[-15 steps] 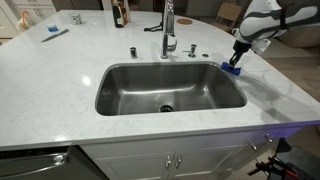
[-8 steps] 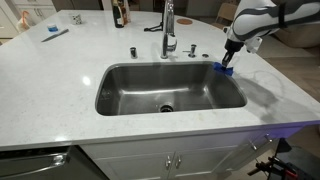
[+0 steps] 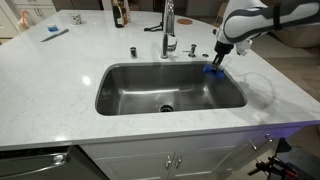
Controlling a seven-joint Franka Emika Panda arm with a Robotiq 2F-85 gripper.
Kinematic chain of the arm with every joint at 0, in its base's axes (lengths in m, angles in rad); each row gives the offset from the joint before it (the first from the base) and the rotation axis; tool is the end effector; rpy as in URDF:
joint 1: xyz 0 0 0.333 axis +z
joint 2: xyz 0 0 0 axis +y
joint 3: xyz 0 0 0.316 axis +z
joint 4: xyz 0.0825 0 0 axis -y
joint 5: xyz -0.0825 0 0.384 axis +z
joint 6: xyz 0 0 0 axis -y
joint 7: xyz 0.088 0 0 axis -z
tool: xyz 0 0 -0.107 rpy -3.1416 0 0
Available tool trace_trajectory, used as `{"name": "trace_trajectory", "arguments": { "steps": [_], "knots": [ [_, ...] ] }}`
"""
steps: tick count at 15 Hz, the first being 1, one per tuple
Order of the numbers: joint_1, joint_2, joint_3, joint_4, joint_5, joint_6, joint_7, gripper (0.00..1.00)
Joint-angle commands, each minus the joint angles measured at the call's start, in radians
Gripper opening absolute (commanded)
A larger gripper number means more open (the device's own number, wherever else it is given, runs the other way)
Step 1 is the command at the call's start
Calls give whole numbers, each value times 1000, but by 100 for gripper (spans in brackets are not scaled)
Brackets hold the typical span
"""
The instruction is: Put the blue sponge in the sink
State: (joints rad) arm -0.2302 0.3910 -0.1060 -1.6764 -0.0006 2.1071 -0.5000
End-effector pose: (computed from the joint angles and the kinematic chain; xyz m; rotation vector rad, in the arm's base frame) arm 0.6308 -0.2128 0.3811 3.0757 0.2665 0.0335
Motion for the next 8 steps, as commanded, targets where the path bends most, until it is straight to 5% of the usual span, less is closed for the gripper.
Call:
{"name": "trace_trajectory", "arguments": {
  "steps": [1, 8],
  "knots": [
    [28, -34, 13, -36, -19, -10, 82, 2],
    [61, -16, 20, -54, -8, 11, 219, 2]
  ]
}}
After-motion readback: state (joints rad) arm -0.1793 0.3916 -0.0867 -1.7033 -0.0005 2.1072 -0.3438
